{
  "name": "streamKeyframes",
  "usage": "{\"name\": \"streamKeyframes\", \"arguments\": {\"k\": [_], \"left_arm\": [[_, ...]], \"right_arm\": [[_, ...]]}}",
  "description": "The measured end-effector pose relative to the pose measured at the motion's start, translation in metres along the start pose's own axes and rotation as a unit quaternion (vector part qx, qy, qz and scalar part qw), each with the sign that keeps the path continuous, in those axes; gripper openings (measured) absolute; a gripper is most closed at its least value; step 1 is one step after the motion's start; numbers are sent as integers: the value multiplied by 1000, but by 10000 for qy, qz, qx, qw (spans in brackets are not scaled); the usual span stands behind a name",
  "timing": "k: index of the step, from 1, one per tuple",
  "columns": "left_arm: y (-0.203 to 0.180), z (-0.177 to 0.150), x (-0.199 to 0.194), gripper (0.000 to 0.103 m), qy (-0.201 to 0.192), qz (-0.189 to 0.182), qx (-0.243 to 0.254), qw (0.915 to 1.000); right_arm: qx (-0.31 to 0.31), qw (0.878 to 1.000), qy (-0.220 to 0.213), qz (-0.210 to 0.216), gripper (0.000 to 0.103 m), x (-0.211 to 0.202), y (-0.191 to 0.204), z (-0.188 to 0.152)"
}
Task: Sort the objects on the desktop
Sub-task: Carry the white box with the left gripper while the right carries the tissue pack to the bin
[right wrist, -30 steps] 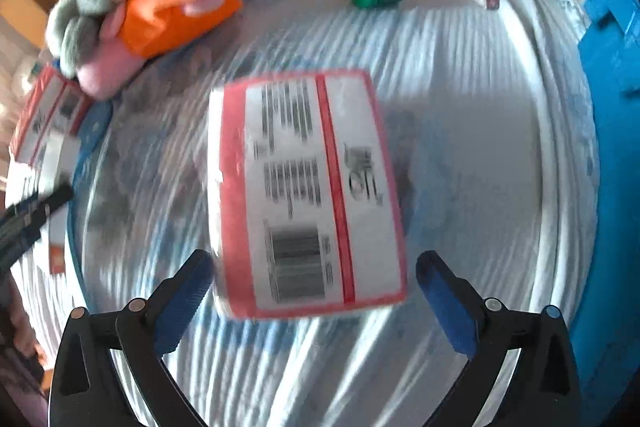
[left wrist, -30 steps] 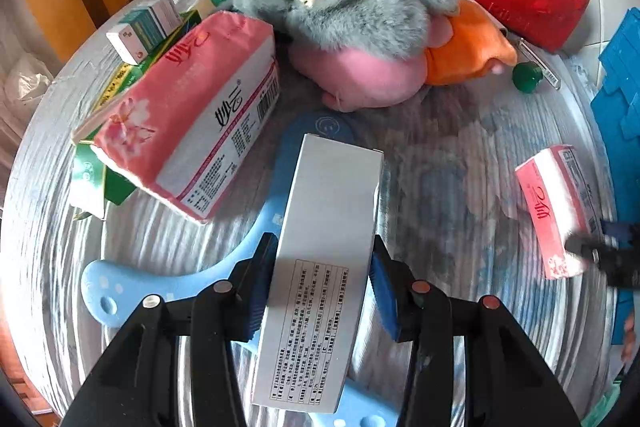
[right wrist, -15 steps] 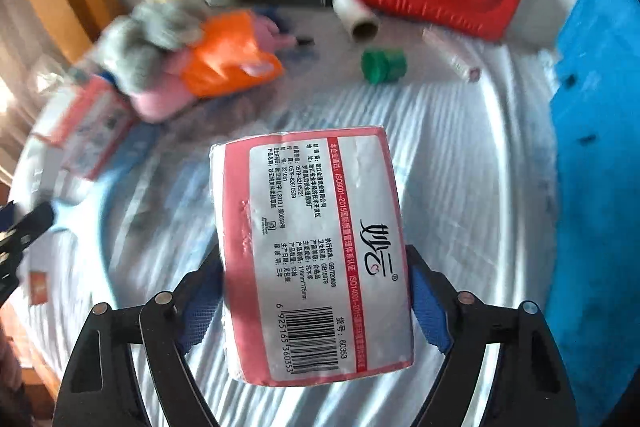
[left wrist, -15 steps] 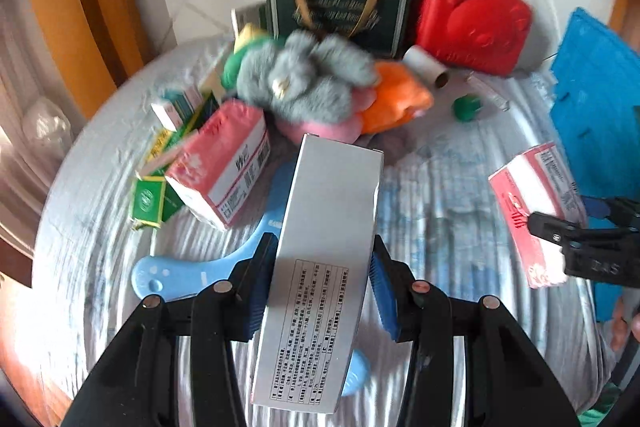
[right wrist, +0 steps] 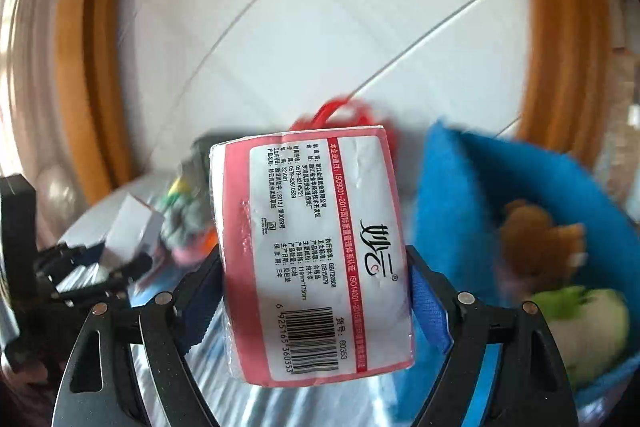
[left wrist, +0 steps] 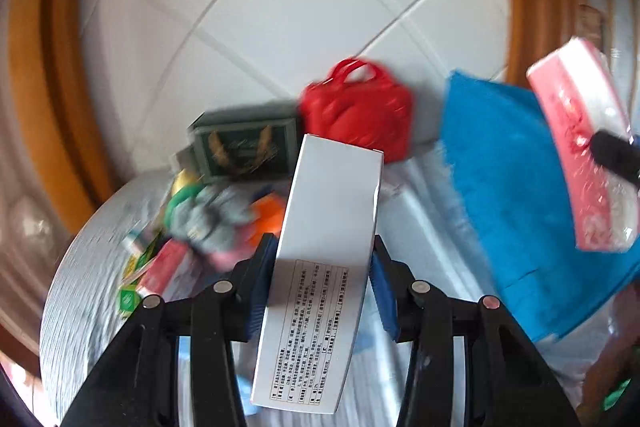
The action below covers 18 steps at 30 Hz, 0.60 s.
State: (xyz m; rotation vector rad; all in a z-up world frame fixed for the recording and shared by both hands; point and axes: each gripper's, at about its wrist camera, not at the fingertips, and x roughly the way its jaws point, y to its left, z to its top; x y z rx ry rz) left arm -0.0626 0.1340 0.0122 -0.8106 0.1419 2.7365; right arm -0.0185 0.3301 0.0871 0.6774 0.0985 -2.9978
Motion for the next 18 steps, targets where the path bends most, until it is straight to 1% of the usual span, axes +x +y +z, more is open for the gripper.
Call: {"name": "streamKeyframes", "arguments": {"k": [2,3,6,10,13,14,18], "left_arm": [[-25,12,-9,45,-158,-234,94,9996],[-36,18,-13,45,-223,-338,147,9991],[-88,39,-27,45,-483,-761,382,9952],[-153,60,-39,45,-684,-1191,585,9888],[-204,72,-44,45,-730,-1473,782,9833],[-226,75,-42,45,-676,-1539,875,9819],[-276,79,-27,45,-421,-1624,1013,9806]], "right_arm": [[94,9991,-271,-322,84,-22,-24,2],[173,9974,-417,-555,84,-34,-42,4],[404,9909,-592,-1139,84,-56,-87,4],[755,9802,-536,-1749,84,-67,-152,-5],[919,9741,-436,-2021,84,-67,-192,-13],[939,9729,-399,-2076,84,-68,-201,-15],[995,9683,-250,-2277,84,-68,-236,-26]]}}
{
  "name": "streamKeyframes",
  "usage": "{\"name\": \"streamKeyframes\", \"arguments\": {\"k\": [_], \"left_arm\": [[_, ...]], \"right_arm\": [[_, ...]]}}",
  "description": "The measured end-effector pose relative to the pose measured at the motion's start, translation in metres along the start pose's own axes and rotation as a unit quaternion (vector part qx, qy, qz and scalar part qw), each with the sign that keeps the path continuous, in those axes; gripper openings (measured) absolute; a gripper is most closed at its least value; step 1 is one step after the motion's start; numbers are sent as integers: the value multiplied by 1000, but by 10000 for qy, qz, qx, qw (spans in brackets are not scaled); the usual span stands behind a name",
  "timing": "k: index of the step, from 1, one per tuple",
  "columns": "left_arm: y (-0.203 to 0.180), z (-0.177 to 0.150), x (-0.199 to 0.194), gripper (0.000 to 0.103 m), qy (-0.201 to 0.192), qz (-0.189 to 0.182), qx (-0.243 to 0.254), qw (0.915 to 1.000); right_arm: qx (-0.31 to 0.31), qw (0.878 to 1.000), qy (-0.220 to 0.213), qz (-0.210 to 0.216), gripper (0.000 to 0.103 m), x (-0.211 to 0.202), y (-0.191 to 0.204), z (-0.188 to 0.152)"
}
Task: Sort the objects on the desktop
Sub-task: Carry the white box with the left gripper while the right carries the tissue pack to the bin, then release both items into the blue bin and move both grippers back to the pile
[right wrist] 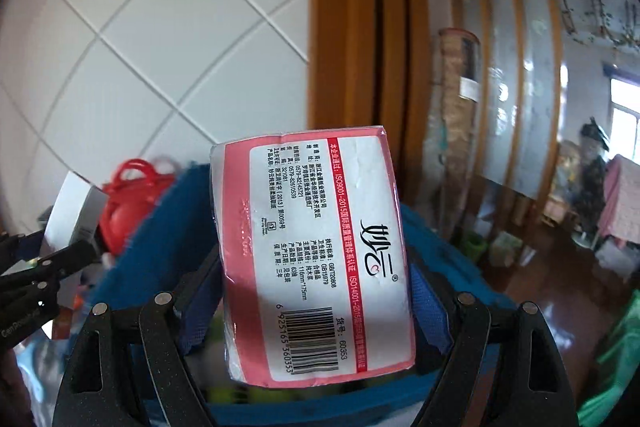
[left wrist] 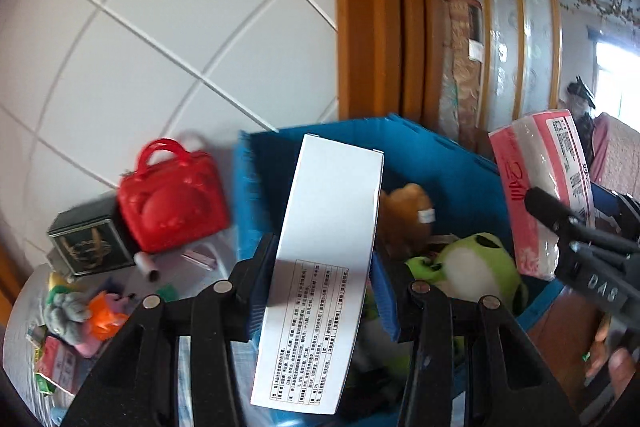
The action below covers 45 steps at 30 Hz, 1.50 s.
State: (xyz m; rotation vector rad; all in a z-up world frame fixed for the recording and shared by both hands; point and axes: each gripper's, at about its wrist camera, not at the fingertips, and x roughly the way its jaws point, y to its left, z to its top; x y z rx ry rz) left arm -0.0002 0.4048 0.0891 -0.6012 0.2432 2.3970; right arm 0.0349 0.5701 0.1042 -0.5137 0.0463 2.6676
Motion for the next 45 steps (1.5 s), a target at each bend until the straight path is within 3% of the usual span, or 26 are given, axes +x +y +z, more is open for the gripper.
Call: {"name": "streamKeyframes", "arguments": {"k": [9,20,26,30,32,40,45], "left_arm": [[-50,16,57,45,509,2,59,9987],[-45,41,97,45,777,348,-181,9962],[-42,41,107,48,912,266,-303,9950],[-48,40,104,62,817,296,-174,9961],[-49,39,99,62,757,315,-145,9965],[-33,35,78,63,679,154,-296,9971],[-14,31,40,63,217,25,-439,9988]], "right_arm": [[-8,9992,393,-101,84,49,-52,-16],[-276,9981,526,142,84,95,-52,12],[-229,9972,692,196,87,95,-53,6],[-108,9975,634,293,95,90,-55,4],[-49,9982,533,285,103,85,-57,5],[75,9992,317,235,103,68,-62,10],[133,9991,-216,351,103,31,-56,16]]}}
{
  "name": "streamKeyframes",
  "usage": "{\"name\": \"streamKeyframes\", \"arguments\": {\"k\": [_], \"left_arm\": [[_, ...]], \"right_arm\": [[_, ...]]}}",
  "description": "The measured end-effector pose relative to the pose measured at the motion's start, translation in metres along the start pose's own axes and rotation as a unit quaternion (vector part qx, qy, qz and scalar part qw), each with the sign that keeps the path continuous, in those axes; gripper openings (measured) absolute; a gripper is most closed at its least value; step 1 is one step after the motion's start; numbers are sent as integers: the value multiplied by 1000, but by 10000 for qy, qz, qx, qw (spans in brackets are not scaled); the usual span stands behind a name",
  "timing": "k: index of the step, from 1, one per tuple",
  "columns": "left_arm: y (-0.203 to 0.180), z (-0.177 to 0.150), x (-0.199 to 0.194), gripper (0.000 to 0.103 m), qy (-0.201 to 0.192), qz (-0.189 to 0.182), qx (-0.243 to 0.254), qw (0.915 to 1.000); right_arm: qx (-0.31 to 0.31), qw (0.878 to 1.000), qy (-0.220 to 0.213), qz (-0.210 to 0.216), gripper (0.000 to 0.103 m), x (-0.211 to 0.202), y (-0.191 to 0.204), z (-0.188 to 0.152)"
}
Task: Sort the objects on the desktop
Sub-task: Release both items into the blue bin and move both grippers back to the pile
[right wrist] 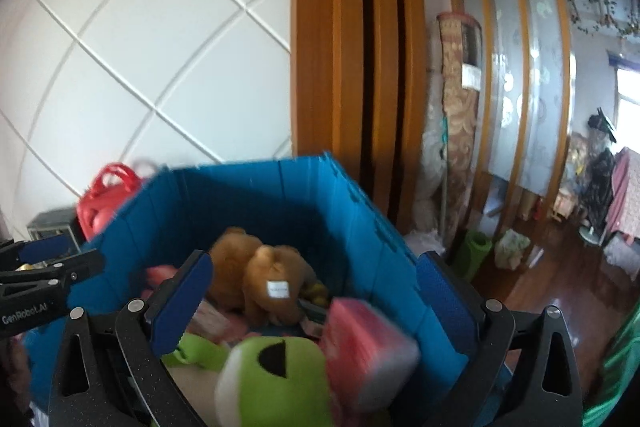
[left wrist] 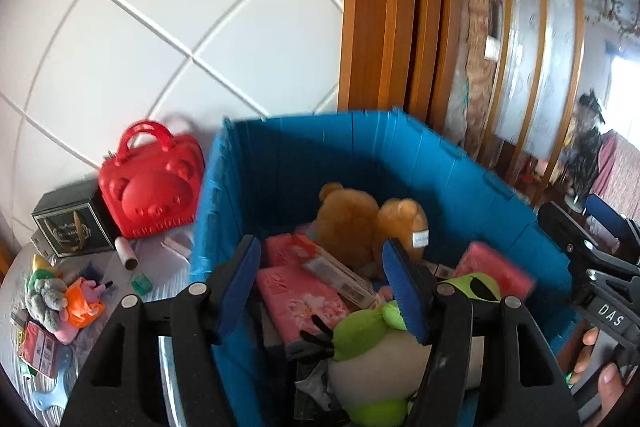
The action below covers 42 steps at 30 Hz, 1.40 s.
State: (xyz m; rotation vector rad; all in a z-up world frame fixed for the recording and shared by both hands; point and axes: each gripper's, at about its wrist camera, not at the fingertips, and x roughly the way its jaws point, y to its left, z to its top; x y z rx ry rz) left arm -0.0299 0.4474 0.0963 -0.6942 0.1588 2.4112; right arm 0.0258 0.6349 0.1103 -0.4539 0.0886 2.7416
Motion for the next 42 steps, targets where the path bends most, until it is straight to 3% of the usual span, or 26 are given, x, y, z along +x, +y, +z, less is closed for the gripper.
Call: {"name": "streamKeyframes", "arguments": {"k": [4,6,13,22,31,37,42], "left_arm": [[23,-8,-29,63,-231,21,-98,9997],[42,-15,-42,63,-313,249,-202,9990],[114,-42,-67,63,-261,598,-544,9964],[245,-95,-109,63,-89,1287,-1344,9825],[408,-174,-130,63,567,2438,-1729,9526],[492,-226,-118,63,1155,2693,-1669,9414],[540,-247,-85,63,1613,2507,-1721,9389]], "right_arm": [[134,9975,-595,367,103,-30,13,6],[161,9951,-763,606,103,-38,24,9],[-106,9891,-851,1198,103,-55,95,15],[-596,9758,-777,1953,103,-74,212,16],[-881,9717,-64,2189,103,-48,317,-3],[-987,9676,673,2226,103,-2,362,-32],[-1194,9609,1310,2129,103,52,392,-61]]}}
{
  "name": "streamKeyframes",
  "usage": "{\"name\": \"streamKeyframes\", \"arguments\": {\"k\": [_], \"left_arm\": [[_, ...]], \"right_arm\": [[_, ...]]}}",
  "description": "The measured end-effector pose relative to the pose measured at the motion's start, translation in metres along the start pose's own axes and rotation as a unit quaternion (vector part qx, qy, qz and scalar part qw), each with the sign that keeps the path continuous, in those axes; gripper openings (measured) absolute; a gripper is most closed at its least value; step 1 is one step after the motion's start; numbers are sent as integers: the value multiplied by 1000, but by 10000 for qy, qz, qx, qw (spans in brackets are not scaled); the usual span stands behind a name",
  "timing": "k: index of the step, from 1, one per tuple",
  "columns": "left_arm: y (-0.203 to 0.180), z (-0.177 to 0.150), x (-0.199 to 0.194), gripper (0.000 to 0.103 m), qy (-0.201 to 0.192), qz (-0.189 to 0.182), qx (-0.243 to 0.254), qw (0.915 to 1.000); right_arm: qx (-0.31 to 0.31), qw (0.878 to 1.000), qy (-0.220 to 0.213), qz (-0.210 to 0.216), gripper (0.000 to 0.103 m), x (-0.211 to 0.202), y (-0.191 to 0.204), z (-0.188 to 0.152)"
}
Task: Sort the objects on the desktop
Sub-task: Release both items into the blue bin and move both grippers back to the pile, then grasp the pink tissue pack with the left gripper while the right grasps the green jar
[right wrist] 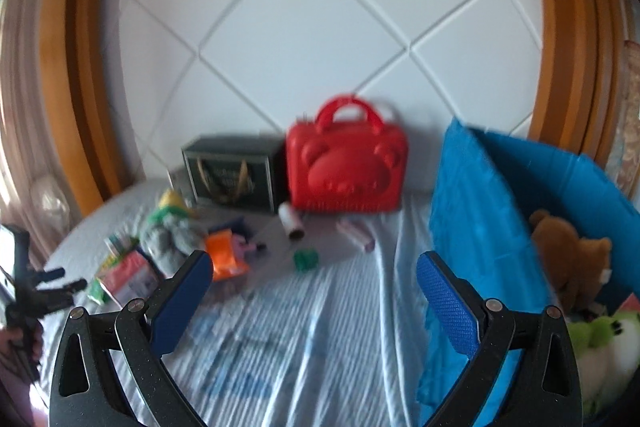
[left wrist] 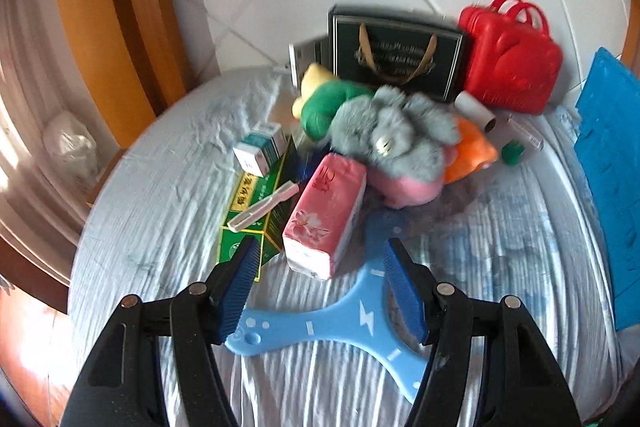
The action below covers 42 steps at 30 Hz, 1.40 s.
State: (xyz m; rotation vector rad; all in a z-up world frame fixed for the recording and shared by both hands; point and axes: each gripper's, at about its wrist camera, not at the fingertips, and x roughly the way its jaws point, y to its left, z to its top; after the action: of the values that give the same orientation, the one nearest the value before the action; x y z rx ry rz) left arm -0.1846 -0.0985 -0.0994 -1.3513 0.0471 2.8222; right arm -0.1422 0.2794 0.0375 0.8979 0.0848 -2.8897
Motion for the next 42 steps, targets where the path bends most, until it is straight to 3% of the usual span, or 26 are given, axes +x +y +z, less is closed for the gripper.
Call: {"name": "streamKeyframes", "arguments": {"k": [5,11,19,25,26,27,28,30,36,42], "left_arm": [[-3,16,59,63,514,-205,5,9985],[0,28,120,63,1067,19,-91,9942],[-11,36,149,63,1304,-272,-46,9911],[-22,41,166,63,1340,-187,-26,9908],[-24,43,169,63,1357,-147,-58,9906],[-25,44,171,61,1355,-135,-92,9906],[-25,45,171,60,1339,-117,-135,9908],[-25,47,170,55,1335,-97,-232,9907],[-32,46,142,52,1150,-118,-227,9930],[-51,41,60,52,332,-90,-67,9994]], "right_arm": [[73,9981,602,-59,103,78,-6,-4],[213,9909,1327,-117,103,181,-12,-23],[93,9817,1891,219,103,316,-2,-41],[-61,9770,2105,325,103,378,1,-46],[-76,9766,2128,313,101,383,1,-47],[-102,9760,2153,304,91,387,1,-48],[-155,9749,2199,305,72,392,3,-49],[-239,9720,2315,335,50,398,5,-52],[-210,9762,2124,390,49,361,10,-48],[-94,9873,1483,553,49,260,17,-34]]}}
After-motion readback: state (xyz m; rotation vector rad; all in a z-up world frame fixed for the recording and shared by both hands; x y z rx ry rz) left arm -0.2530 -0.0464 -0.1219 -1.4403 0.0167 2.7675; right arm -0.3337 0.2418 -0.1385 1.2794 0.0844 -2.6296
